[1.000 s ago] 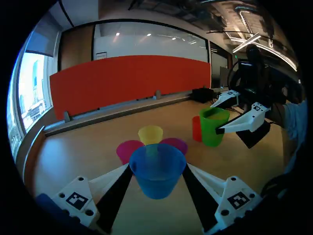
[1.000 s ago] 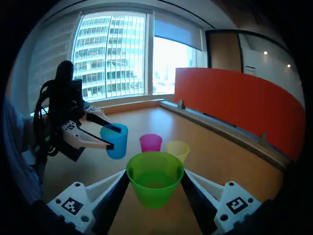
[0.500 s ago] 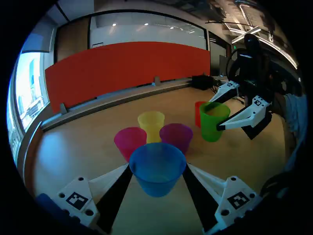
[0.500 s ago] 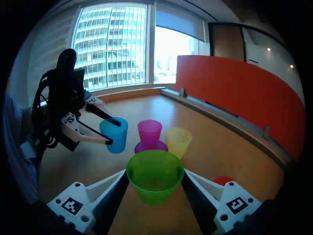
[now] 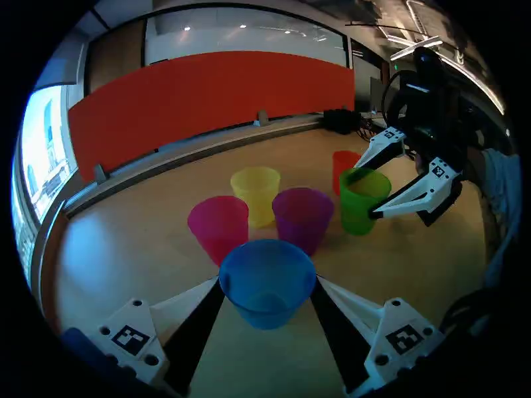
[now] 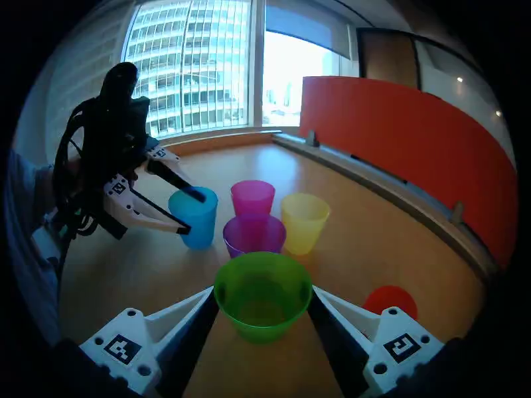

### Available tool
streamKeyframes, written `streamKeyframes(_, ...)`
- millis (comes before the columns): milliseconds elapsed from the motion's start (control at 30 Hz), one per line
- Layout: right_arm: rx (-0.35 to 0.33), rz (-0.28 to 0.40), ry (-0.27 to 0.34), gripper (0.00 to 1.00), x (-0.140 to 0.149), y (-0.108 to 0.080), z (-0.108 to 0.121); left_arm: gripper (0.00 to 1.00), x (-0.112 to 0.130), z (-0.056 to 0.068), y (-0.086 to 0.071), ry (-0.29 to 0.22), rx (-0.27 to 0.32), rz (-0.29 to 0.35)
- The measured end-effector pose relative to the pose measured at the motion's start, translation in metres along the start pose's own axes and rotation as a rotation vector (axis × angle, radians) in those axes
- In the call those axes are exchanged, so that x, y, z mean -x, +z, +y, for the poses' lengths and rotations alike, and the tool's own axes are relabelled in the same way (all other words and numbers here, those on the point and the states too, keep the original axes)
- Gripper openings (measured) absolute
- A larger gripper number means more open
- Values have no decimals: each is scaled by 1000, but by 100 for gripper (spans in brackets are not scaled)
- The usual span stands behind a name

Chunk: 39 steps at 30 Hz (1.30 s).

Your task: Pour water

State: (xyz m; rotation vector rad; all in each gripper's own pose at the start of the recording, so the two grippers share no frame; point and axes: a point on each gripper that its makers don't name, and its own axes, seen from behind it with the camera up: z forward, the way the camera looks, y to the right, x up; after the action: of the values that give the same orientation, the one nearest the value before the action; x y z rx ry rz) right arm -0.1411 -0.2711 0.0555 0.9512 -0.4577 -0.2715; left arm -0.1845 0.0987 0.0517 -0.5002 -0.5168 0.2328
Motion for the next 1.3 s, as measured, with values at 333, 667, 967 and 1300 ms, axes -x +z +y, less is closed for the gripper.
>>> streamKeyframes(333,8,-16,-1,91,10,5,1,88,7,1,2,-10,11,-19)
streamKeyframes(667,15,-28,-3,91,18,9,0,98,14,0,0,-11,17,-34)
streamKeyframes(967,20,-25,4,94,21,7,0,98,21,-1,-6,-39,21,-52)
streamKeyframes(1300,34,-32,11,100,27,-5,1,98,25,0,-23,-48,7,-35)
